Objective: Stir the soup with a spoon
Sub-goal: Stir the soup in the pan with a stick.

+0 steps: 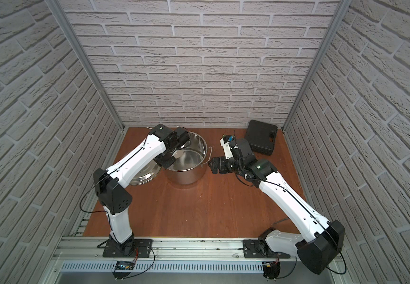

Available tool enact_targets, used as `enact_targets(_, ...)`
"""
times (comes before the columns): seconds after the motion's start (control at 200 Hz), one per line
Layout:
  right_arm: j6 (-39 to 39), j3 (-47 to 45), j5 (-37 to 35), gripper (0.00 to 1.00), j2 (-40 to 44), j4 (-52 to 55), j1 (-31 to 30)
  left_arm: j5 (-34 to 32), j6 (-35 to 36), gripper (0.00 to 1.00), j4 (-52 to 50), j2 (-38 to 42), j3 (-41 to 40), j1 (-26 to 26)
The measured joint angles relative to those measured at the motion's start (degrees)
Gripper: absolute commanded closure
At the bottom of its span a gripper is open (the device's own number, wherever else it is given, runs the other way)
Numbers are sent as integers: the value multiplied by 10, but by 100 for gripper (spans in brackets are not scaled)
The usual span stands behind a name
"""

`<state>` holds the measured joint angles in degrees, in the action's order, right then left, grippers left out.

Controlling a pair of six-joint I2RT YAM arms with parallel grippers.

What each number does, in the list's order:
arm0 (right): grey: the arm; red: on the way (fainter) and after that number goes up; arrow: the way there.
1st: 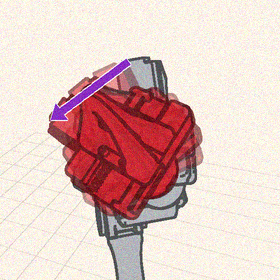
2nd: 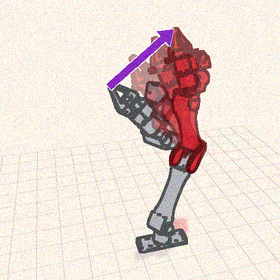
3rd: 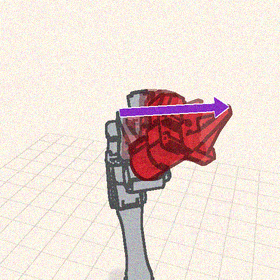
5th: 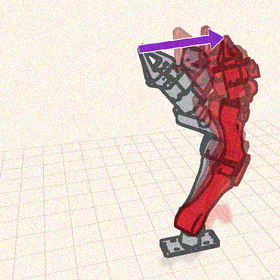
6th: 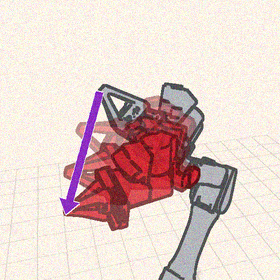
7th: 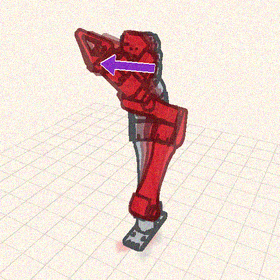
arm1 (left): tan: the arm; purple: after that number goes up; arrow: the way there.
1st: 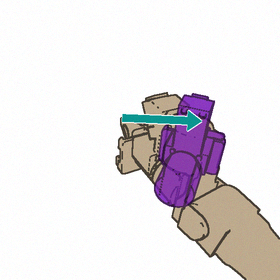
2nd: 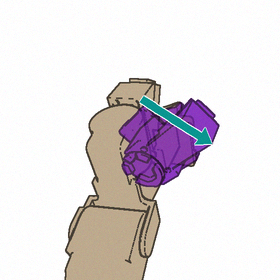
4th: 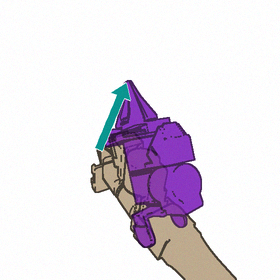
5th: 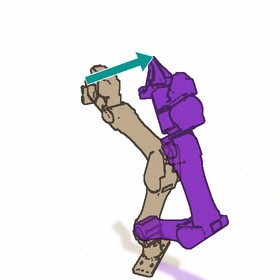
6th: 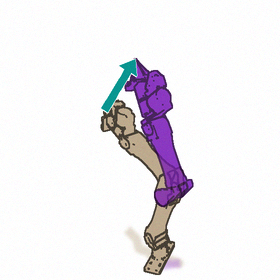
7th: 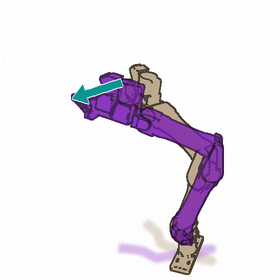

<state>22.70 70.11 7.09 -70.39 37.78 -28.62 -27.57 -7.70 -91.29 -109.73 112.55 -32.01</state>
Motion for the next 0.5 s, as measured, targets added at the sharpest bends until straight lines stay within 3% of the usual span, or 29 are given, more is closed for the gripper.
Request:
enact_targets(0.235, -7, 30, -2, 4, -13, 15, 0, 25, 3, 100, 13, -46, 64, -52)
enact_targets(0.5, -6, 39, -15, 4, -13, 19, 0, 49, -1, 100, 8, -32, 19, -95)
